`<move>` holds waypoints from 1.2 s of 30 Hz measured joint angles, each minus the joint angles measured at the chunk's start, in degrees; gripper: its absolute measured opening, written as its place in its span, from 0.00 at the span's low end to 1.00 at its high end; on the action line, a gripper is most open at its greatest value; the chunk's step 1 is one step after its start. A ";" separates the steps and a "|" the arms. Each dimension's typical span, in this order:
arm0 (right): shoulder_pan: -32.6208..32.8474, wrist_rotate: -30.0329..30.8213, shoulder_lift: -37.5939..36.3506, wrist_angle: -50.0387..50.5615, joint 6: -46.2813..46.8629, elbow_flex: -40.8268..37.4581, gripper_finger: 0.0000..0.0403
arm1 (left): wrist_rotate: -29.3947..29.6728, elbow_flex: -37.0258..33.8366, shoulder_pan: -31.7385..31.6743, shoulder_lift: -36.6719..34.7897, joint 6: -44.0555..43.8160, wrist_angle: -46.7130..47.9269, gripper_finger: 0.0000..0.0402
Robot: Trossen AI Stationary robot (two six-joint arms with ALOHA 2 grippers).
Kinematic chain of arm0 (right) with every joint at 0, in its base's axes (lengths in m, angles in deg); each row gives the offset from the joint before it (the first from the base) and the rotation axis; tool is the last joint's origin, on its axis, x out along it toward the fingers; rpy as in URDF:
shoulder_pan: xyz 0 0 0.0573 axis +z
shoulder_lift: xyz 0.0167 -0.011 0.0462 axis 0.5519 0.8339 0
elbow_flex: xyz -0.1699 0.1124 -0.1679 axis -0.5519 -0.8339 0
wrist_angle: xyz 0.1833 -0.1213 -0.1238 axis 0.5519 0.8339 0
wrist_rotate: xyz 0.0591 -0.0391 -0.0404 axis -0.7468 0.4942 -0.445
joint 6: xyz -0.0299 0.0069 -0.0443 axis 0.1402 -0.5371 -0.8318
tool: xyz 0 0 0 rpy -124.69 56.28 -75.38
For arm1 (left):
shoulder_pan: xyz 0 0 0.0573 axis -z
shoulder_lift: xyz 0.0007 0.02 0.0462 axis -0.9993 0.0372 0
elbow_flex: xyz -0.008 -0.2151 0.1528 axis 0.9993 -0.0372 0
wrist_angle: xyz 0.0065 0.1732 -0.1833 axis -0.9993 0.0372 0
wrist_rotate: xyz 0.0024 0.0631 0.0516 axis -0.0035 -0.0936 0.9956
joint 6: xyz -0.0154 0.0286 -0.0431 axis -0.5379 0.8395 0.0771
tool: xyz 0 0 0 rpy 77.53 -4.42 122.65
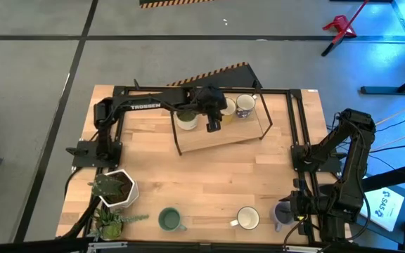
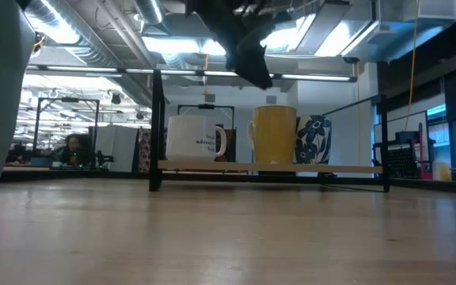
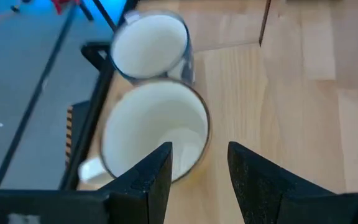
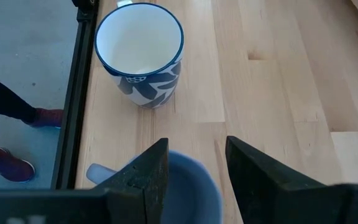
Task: Place coffee mugs
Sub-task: Adjust the yellow mug on the shelf
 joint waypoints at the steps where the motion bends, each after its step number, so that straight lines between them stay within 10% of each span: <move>1: -0.01 -0.02 0.00 0.03 0.00 0.00 0.37 | -0.35 -0.13 -0.15 0.17 0.09 0.64 0.37; 36: -2.73 -2.03 -0.04 -0.07 1.27 0.00 0.37 | 1.31 -0.04 -1.44 4.67 6.36 2.77 0.36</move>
